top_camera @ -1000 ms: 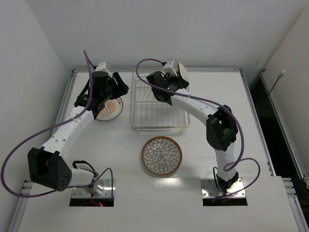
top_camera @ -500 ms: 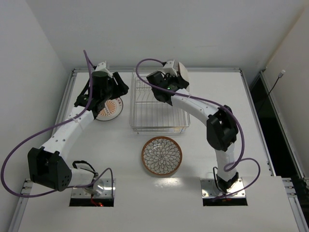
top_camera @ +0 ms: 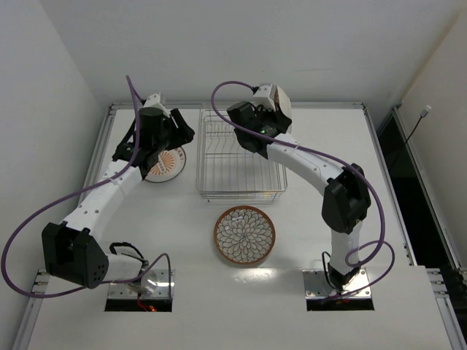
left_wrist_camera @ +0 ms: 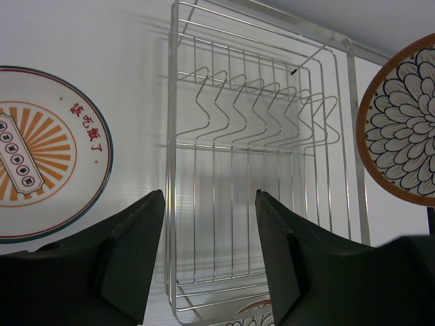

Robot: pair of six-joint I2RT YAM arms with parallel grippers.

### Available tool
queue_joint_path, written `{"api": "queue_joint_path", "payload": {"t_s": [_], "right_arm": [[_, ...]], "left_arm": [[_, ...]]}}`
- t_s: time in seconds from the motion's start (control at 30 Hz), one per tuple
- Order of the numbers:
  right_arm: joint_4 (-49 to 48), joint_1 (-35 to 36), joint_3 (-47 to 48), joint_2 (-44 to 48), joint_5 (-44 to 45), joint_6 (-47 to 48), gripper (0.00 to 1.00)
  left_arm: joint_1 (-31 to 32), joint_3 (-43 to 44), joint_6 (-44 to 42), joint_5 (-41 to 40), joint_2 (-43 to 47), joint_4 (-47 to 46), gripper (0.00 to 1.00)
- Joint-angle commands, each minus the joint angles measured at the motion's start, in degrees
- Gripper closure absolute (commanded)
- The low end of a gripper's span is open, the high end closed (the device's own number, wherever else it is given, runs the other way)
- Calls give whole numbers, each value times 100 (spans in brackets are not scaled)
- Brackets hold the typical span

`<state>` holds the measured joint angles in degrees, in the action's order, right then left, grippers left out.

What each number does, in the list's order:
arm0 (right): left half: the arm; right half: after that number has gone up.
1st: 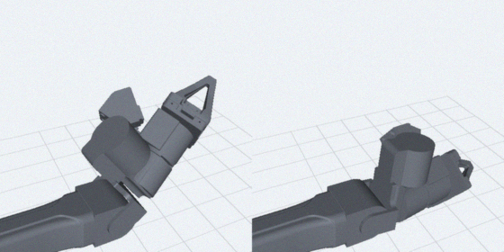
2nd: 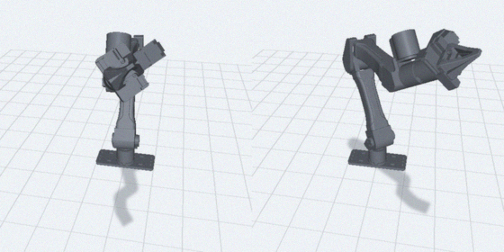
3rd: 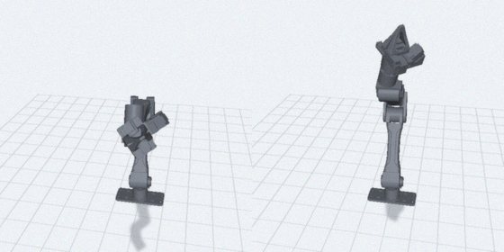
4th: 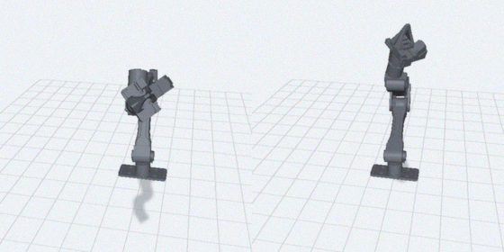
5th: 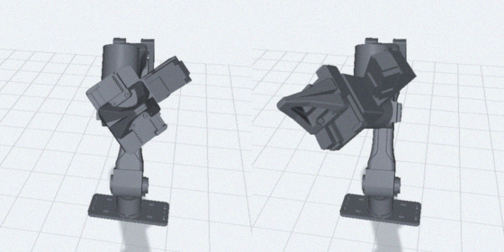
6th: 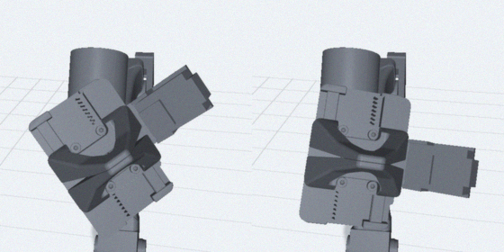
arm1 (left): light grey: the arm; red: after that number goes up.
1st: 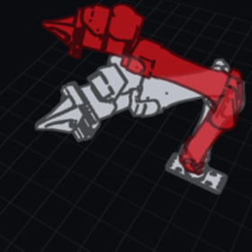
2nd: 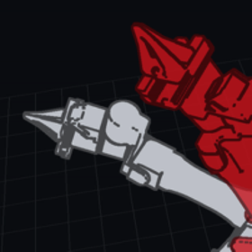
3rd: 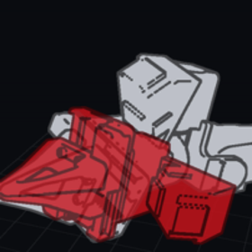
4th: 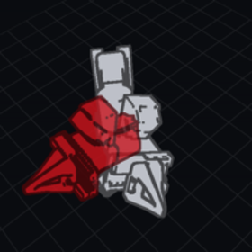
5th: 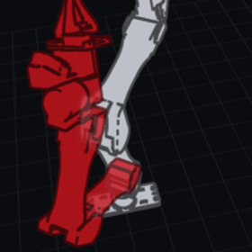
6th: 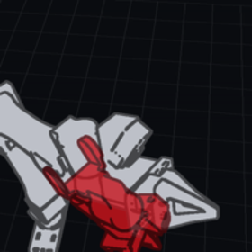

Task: Load the plates into the dish rack

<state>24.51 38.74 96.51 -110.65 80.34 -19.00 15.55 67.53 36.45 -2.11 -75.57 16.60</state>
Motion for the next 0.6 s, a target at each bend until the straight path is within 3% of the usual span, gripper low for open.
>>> {"api": "queue_joint_path", "payload": {"t_s": [0.0, 0.57], "right_arm": [[-483, 11, 360, 79, 1398, 2, 100], [-649, 124, 413, 17, 1028, -51, 100]], "left_arm": [[-26, 32, -59, 53, 183, -192, 46], [-26, 32, -59, 53, 183, -192, 46]]}}
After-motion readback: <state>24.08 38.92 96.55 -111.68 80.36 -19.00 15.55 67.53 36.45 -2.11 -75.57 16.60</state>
